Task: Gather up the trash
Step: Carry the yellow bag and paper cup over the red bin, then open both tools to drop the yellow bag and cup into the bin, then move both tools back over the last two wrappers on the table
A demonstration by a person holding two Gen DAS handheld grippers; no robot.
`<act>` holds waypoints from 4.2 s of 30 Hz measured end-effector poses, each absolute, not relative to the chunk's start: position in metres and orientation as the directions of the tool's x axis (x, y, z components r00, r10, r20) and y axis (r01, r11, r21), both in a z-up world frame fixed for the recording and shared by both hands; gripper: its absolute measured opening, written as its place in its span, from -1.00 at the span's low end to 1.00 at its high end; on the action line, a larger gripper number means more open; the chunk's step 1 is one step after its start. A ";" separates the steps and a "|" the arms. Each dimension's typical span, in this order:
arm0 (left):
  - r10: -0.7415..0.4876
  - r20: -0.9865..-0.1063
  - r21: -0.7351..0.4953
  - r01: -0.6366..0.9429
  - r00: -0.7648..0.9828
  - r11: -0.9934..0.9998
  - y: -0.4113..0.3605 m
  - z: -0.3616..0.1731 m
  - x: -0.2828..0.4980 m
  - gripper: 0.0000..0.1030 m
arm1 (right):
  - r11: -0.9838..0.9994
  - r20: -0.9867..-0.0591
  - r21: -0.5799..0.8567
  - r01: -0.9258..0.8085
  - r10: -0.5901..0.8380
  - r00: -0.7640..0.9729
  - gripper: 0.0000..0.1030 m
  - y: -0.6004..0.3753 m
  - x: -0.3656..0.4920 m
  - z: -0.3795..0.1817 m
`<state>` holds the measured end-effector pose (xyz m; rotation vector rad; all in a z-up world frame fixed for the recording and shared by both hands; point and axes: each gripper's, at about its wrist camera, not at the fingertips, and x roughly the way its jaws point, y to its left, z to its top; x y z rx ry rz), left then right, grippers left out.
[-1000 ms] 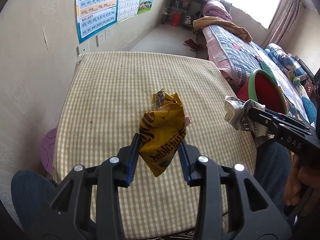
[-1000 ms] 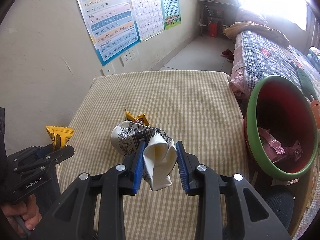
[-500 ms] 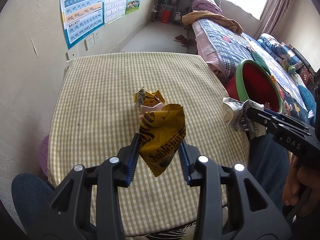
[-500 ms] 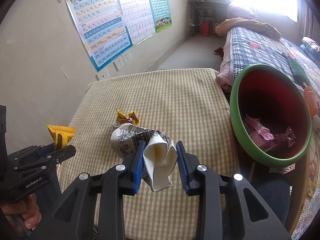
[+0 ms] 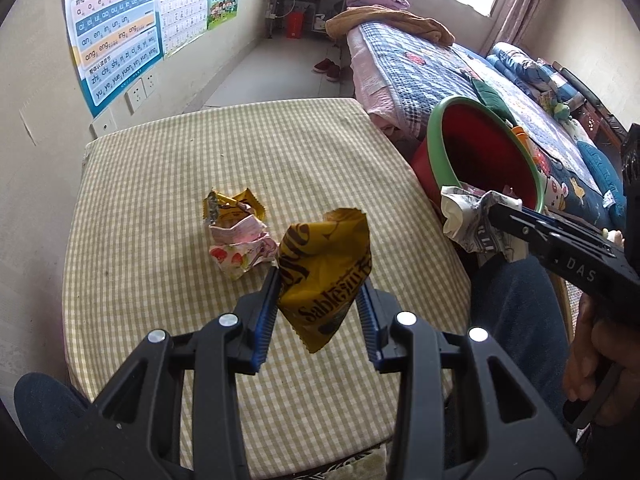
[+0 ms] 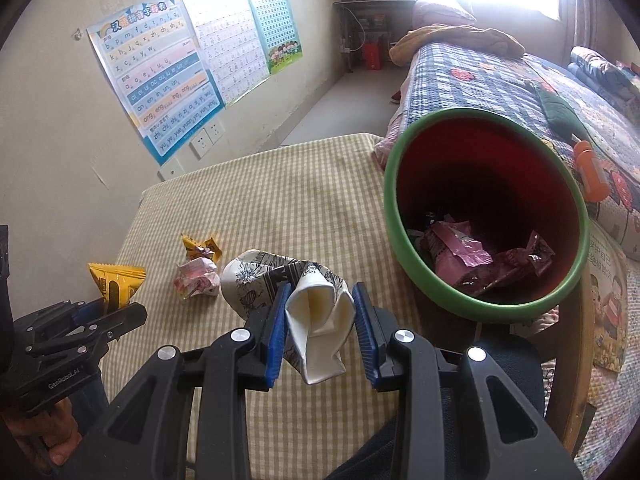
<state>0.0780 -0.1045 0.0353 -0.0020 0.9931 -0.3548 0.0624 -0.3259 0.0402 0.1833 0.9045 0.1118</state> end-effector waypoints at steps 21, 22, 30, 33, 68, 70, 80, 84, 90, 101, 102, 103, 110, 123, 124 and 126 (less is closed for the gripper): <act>-0.367 -0.829 -0.181 0.419 0.422 0.890 -0.193 0.032 0.110 -0.30 | 0.971 -0.788 0.201 0.133 0.079 0.611 -0.39 -0.412 0.069 0.028; -0.370 -0.830 -0.182 0.423 0.418 0.887 -0.197 0.032 0.112 -0.30 | 0.970 -0.789 0.201 0.137 0.077 0.610 -0.39 -0.415 0.071 0.027; -0.394 -0.832 -0.191 0.465 0.391 0.864 -0.229 0.027 0.124 -0.30 | 0.965 -0.793 0.192 0.176 0.047 0.608 -0.39 -0.440 0.077 0.023; -0.404 -0.832 -0.195 0.482 0.379 0.854 -0.242 0.025 0.128 -0.30 | 0.962 -0.794 0.191 0.194 0.035 0.606 -0.39 -0.451 0.078 0.021; -0.477 -0.816 -0.254 0.537 0.327 0.804 -0.344 0.012 0.203 -0.29 | 0.934 -0.801 0.212 0.287 -0.002 0.599 -0.36 -0.526 0.132 -0.001; -0.475 -0.818 -0.254 0.536 0.325 0.805 -0.348 0.009 0.207 -0.25 | 0.933 -0.802 0.214 0.289 -0.001 0.598 -0.31 -0.528 0.136 -0.003; -0.468 -0.813 -0.245 0.528 0.345 0.813 -0.350 0.007 0.214 0.31 | 0.936 -0.806 0.193 0.295 -0.020 0.591 -0.10 -0.531 0.142 -0.006; -0.477 -0.796 -0.249 0.516 0.373 0.819 -0.340 0.018 0.211 0.53 | 0.938 -0.797 0.194 0.288 -0.021 0.604 0.23 -0.525 0.138 0.000; -0.463 -0.776 -0.230 0.491 0.429 0.840 -0.318 0.038 0.200 0.88 | 0.945 -0.780 0.176 0.276 -0.037 0.624 0.55 -0.508 0.126 0.018; -0.409 -0.775 -0.197 0.430 0.482 0.881 -0.245 0.056 0.165 0.89 | 0.964 -0.762 0.151 0.220 -0.028 0.647 0.72 -0.455 0.095 0.042; -0.402 -0.775 -0.195 0.421 0.488 0.886 -0.237 0.057 0.162 0.89 | 0.965 -0.762 0.151 0.213 -0.024 0.647 0.72 -0.449 0.092 0.043; -0.395 -0.774 -0.193 0.409 0.494 0.892 -0.229 0.058 0.158 0.89 | 0.967 -0.761 0.149 0.205 -0.020 0.648 0.72 -0.443 0.090 0.044; -0.352 -0.762 -0.191 0.330 0.544 0.924 -0.166 0.068 0.133 0.89 | 0.983 -0.750 0.135 0.126 0.018 0.662 0.73 -0.389 0.077 0.055; -0.257 -0.758 -0.215 0.143 0.600 0.966 -0.052 0.067 0.093 0.89 | 0.995 -0.726 0.074 -0.070 0.101 0.680 0.84 -0.278 0.068 0.073; -0.252 -0.759 -0.217 0.131 0.601 0.967 -0.044 0.065 0.091 0.89 | 0.994 -0.727 0.073 -0.083 0.110 0.677 0.85 -0.272 0.069 0.073; -0.243 -0.765 -0.221 0.111 0.597 0.969 -0.031 0.061 0.088 0.89 | 0.991 -0.735 0.080 -0.106 0.130 0.665 0.85 -0.260 0.071 0.072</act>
